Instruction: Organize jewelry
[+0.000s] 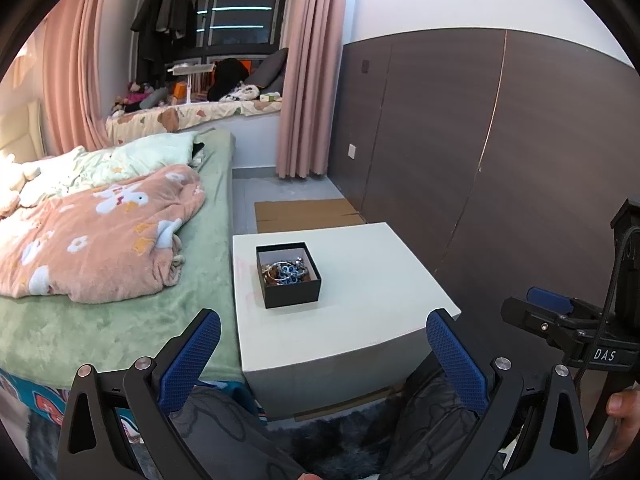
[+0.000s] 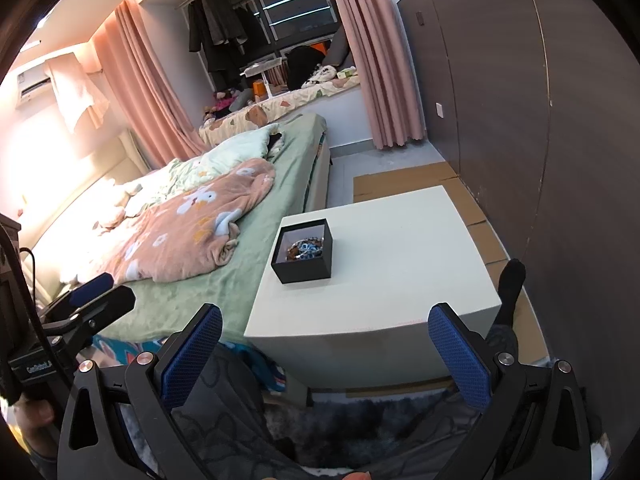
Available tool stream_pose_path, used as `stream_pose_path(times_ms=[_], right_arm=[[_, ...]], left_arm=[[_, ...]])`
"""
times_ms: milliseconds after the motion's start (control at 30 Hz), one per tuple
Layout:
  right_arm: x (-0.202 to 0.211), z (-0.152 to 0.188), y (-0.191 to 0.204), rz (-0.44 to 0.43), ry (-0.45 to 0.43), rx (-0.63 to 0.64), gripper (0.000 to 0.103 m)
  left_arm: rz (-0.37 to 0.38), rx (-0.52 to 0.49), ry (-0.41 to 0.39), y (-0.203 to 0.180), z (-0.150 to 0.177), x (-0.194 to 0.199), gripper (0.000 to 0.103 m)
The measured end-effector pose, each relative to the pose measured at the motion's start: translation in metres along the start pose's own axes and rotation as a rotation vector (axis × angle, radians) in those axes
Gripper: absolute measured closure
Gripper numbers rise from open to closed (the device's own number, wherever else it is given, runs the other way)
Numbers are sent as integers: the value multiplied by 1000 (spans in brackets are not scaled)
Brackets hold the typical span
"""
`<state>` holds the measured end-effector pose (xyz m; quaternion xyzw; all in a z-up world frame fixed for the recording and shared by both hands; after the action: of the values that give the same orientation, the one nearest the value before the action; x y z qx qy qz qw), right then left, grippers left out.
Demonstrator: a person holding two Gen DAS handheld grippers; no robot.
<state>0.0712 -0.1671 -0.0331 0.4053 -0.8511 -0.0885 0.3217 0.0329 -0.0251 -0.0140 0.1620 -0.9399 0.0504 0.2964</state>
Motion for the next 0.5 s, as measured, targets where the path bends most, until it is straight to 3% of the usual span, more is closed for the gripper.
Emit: stream_pose_path(times_ms=[500], right_arm=[[4, -1, -2, 8, -14, 5, 0]], left_arm=[[2, -8, -29, -6, 0, 9, 0]])
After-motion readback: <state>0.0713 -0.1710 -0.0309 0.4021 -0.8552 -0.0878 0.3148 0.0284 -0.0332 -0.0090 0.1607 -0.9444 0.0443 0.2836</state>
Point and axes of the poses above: each gripper's, at about its wrist camera, not at the fingertips, and x roughly against the way its jaws point, y to its left, z to its underside, the point moved 10 cm from there along -x, roughly the way its jaws point, and after that the axes turned 11 degrees about -z, right-handed, at the moved point
